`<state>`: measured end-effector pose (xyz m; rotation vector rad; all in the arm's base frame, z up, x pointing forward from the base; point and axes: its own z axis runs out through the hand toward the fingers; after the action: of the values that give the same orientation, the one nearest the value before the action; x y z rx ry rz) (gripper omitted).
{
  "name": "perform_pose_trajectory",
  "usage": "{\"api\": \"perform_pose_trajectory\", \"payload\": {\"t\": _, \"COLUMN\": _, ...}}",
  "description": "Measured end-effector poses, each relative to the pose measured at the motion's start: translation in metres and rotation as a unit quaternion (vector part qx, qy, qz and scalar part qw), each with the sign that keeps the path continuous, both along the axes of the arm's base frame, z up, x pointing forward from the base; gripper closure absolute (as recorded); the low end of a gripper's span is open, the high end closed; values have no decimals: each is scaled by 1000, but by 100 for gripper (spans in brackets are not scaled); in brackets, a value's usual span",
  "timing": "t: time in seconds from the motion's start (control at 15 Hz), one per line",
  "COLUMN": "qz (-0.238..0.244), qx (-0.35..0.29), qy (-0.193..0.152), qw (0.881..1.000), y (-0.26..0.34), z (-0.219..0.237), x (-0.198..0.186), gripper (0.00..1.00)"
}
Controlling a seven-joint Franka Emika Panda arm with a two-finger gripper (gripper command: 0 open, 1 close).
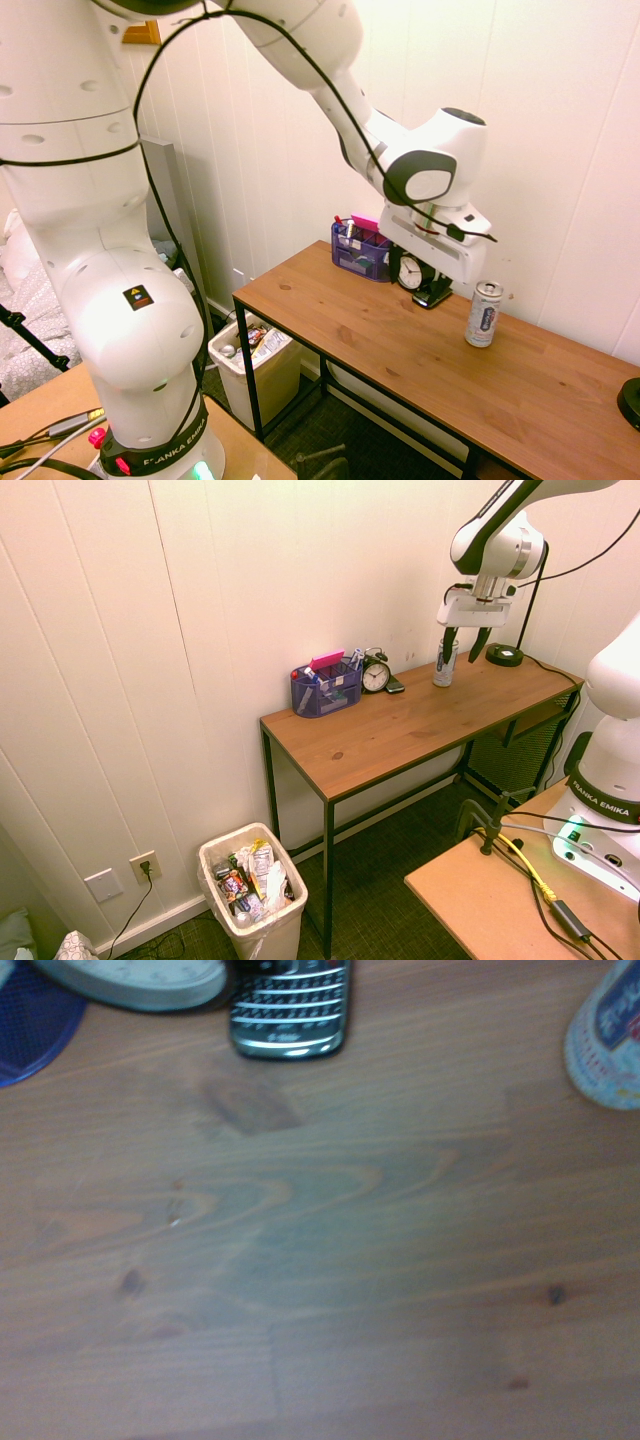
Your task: Throw the can in the trash bin
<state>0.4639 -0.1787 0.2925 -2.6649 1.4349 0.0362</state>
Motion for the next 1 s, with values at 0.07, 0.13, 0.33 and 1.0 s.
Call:
{"api": "perform_pose_trajectory", "payload": {"t": 0.07, "qz": -6, "qx": -3, "qy": 1, "qw": 1000, "y": -8, "z": -6, "x": 14, "gripper": 0}}
{"api": "perform_pose_trajectory", "payload": {"t": 0.13, "qz": -14, "qx": -7, "qy": -1, "qw": 1000, "y": -16, "z": -7, "x": 25, "gripper": 0}}
{"api": "perform_pose_trajectory", "payload": {"t": 0.33, "qz": -48, "qx": -22, "qy": -4, "qw": 999, "y": -40, "z": -1, "x": 52, "gripper": 0}}
{"api": "perform_pose_trajectory", "payload": {"t": 1.0, "qz": -93, "qx": -41, "qy": -15, "qw": 995, "y": -81, "z": -14, "x": 95, "gripper": 100}}
